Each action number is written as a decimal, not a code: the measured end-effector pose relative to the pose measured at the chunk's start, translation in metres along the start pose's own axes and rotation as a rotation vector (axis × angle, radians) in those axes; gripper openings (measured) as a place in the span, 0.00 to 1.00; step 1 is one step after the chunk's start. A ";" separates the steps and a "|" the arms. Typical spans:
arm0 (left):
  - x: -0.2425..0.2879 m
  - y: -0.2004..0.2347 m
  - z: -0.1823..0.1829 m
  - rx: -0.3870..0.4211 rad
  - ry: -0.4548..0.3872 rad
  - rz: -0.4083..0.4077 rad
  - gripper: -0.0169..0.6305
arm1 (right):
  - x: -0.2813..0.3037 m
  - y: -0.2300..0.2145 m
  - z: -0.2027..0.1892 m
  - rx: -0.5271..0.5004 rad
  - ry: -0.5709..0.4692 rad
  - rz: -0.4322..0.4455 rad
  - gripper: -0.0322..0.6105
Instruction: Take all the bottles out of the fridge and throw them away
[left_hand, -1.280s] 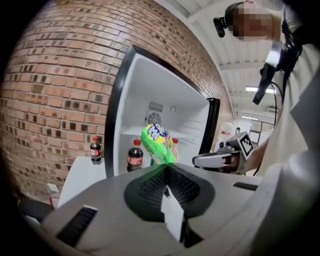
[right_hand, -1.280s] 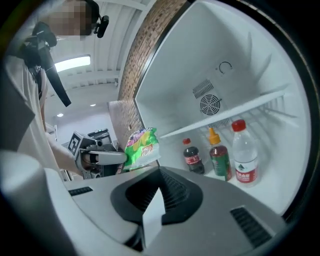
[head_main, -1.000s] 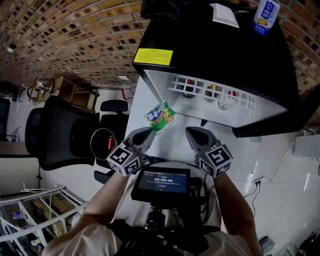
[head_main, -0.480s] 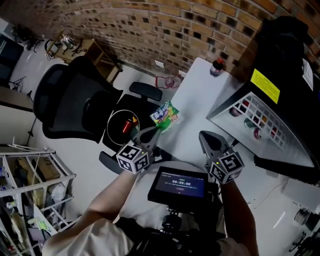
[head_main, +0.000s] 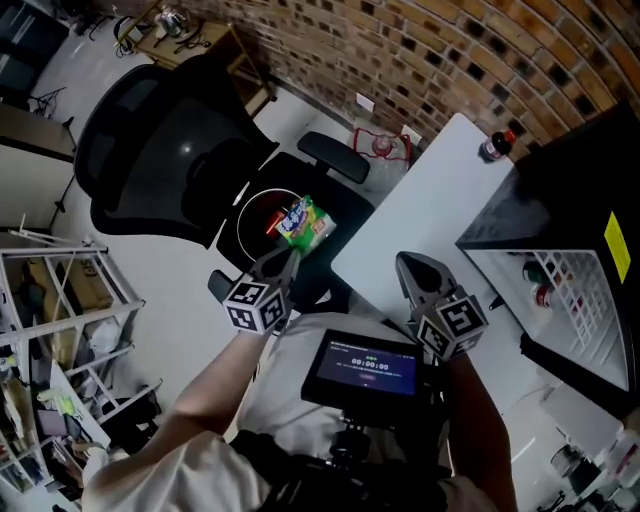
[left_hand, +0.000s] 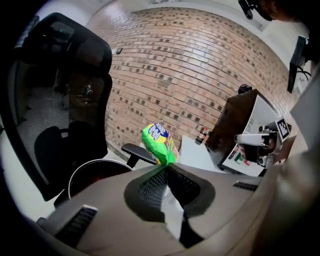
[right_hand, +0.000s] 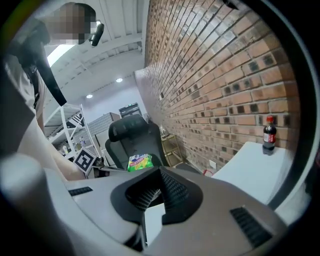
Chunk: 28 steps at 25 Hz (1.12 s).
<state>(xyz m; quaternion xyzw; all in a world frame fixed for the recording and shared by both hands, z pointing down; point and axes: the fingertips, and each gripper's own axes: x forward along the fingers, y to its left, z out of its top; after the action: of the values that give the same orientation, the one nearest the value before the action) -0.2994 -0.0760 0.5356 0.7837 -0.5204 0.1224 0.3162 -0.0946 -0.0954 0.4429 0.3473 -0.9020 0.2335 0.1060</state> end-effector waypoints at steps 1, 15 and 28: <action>-0.002 0.008 -0.004 -0.008 0.006 0.017 0.04 | 0.007 0.001 -0.002 -0.003 0.012 0.010 0.05; -0.013 0.094 -0.062 -0.100 0.153 0.237 0.04 | 0.108 0.042 -0.016 -0.029 0.135 0.173 0.05; 0.041 0.180 -0.112 -0.135 0.520 0.449 0.07 | 0.114 0.045 -0.025 -0.007 0.175 0.138 0.05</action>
<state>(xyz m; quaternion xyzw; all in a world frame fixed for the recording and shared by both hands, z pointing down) -0.4269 -0.0832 0.7097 0.5696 -0.5887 0.3498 0.4545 -0.2079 -0.1199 0.4890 0.2623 -0.9120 0.2662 0.1692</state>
